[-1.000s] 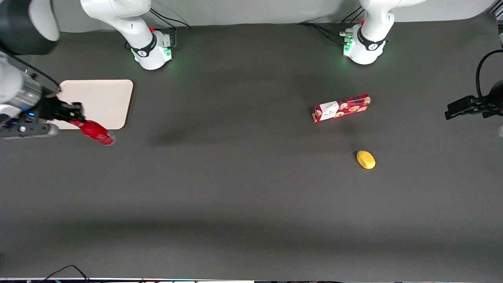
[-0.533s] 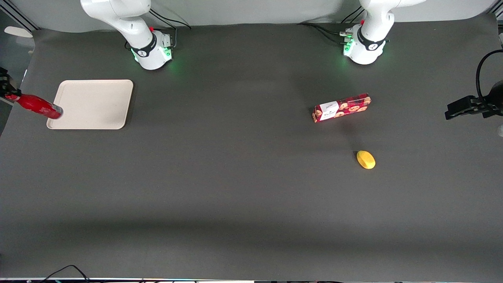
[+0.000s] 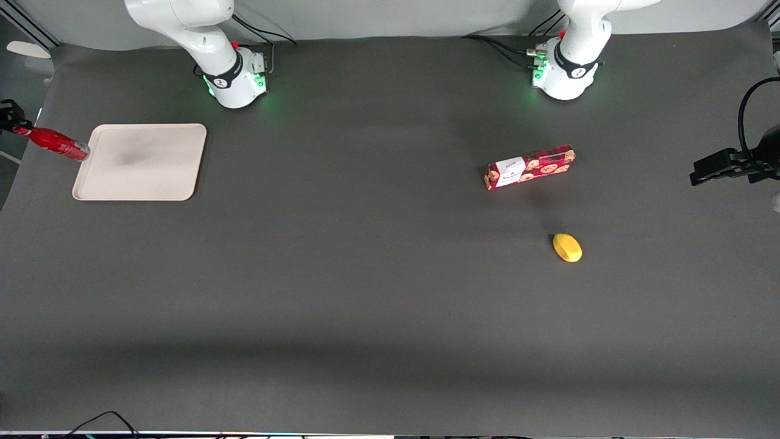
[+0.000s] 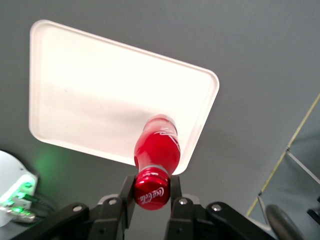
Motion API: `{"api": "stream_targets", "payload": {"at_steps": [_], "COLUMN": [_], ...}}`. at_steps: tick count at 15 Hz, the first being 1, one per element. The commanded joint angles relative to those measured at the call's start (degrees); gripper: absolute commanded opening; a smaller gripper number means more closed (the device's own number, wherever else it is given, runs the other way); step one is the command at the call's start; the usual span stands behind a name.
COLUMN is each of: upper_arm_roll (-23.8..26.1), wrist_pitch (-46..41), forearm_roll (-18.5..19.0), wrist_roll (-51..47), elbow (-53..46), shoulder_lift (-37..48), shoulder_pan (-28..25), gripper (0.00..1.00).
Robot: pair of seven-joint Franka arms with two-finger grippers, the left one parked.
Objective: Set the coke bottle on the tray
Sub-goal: 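Lower the held bottle onto the tray surface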
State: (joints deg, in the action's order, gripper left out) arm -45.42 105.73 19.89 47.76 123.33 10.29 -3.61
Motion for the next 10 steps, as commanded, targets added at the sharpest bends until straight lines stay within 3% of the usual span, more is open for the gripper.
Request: {"api": "stream_targets", "payload": {"at_steps": [1,5,10], "upper_arm_roll": [-5.3,-10.1,-11.7], "wrist_pitch": [5.6,10.2,13.8], "forearm_roll": [2.5,2.5,1.9], "wrist_roll": [4.8,9.9,10.2], "elbow": [5.7,6.4,8.9], "shoulder_lift": [4.4,3.7,3.7], "shoulder_pan": [-1.0,-1.2,-1.5], "gripper": [0.00,0.00,0.00]}}
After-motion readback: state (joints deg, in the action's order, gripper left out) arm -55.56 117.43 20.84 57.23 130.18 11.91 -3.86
